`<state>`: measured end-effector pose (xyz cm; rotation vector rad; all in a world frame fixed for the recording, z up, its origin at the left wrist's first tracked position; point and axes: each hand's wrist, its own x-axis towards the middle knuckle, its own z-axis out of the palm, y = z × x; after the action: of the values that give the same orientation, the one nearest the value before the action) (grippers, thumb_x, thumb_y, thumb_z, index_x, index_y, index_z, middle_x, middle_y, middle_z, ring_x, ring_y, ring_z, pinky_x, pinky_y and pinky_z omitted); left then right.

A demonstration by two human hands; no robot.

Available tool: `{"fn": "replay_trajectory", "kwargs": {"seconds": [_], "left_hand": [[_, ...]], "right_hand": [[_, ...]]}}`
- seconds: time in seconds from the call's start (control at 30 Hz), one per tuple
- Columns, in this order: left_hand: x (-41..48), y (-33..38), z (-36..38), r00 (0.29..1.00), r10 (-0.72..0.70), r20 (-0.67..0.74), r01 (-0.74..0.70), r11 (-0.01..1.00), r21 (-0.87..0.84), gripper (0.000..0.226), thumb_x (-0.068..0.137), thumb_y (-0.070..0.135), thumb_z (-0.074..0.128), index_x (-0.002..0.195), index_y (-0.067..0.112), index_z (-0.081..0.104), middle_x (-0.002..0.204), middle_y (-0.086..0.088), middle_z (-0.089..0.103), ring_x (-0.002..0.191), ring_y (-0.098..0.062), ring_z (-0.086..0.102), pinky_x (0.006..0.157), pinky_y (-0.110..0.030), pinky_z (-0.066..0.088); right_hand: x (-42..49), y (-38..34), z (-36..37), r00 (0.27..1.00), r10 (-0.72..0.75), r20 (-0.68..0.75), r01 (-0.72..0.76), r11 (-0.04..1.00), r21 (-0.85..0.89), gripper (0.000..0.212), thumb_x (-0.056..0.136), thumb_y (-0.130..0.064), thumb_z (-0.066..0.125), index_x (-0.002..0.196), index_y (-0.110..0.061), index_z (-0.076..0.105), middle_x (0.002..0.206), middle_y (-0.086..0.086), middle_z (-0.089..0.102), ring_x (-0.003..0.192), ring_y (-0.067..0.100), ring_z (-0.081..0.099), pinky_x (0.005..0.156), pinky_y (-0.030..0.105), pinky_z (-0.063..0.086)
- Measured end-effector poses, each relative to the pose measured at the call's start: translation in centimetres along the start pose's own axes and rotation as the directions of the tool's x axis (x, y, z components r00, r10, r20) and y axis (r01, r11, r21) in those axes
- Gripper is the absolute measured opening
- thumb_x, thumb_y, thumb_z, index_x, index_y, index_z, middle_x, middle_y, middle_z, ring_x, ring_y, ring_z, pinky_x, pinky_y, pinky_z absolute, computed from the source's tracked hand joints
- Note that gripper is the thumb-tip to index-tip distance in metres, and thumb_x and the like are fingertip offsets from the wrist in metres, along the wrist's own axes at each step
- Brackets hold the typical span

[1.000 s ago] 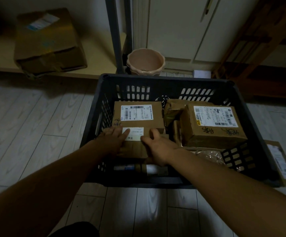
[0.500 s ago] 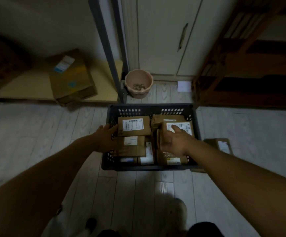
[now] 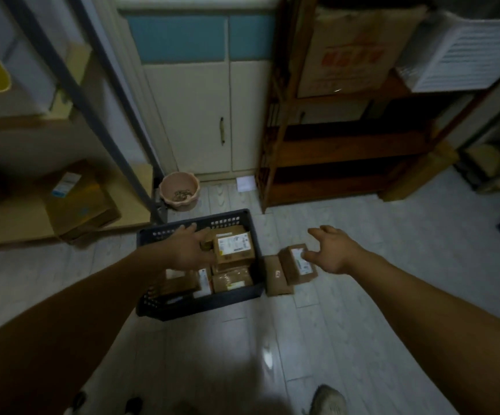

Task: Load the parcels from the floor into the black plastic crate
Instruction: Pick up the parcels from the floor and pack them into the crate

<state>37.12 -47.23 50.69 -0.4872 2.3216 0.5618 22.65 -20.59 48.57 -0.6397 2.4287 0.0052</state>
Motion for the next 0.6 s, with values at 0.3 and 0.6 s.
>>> {"fn": "replay_trajectory", "kwargs": {"seconds": [0.3,0.6], "left_hand": [[7.2,17.9,4.5,0.998,0.049,-0.050,-0.049,0.999,-0.002,0.093,0.072,0.078,0.047,0.147,0.026,0.027,0.155,-0.004,0.024,0.140,-0.025,0.026,0.115,-0.043,0.026],[16.7,23.1,6.8,0.997,-0.025,0.074,0.031,0.996,-0.088,0.071,0.096,0.037,0.047,0.151,0.017,0.008,0.158,-0.011,0.010,0.144,-0.030,0.014,0.118,-0.041,0.017]], "right_hand": [[0.2,19.9,-2.3,0.994,0.083,0.065,-0.089,0.992,0.089,0.079,0.091,-0.054,0.050,0.153,-0.018,0.015,0.158,0.012,0.017,0.143,0.033,0.022,0.115,0.042,0.026],[8.6,23.7,-2.4,0.988,0.035,0.149,-0.068,0.971,0.227,0.077,0.093,-0.046,0.053,0.153,-0.019,0.013,0.158,0.011,0.017,0.142,0.029,0.024,0.113,0.036,0.024]]}}
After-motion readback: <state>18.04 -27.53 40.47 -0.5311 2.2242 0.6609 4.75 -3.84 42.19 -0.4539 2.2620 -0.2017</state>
